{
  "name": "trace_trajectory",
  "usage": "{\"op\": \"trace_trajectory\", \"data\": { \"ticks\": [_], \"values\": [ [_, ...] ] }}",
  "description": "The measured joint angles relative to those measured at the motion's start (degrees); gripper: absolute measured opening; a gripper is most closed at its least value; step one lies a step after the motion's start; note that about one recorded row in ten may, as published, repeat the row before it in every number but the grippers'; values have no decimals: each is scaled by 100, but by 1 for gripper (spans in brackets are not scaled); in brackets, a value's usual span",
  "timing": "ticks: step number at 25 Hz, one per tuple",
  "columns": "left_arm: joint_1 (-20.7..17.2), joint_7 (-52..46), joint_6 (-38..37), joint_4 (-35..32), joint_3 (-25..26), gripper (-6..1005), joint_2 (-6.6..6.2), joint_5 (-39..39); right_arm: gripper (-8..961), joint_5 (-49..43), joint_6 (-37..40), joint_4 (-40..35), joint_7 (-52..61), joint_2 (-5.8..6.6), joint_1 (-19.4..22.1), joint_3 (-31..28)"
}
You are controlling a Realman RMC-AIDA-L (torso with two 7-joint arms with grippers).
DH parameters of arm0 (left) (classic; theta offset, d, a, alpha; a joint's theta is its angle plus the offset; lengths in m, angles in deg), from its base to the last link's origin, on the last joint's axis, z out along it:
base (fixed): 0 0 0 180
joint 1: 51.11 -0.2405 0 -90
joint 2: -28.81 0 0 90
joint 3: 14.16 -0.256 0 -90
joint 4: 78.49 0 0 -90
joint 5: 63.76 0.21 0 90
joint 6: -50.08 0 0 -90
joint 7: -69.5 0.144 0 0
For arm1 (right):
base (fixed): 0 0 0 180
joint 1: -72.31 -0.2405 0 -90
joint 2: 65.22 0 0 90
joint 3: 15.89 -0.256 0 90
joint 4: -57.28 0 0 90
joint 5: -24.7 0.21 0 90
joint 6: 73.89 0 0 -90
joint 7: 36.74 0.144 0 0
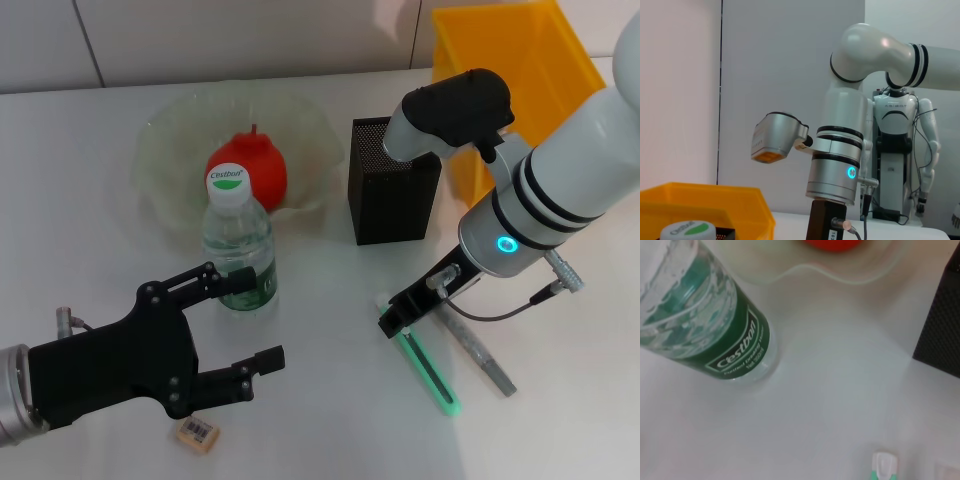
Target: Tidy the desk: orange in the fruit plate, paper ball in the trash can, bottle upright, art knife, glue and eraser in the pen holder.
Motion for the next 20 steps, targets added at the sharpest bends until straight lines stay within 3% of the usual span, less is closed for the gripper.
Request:
{"op": "trace_trajectory", "data": {
  "ticks": [4,20],
  "values": [
    [0,0,-2,0,0,799,-2,0,352,-1,0,125,0,0,-66,2],
    [-9,0,-2,0,0,799,-2,0,329,-1,1,171,-5,0,-96,2]
  ]
}}
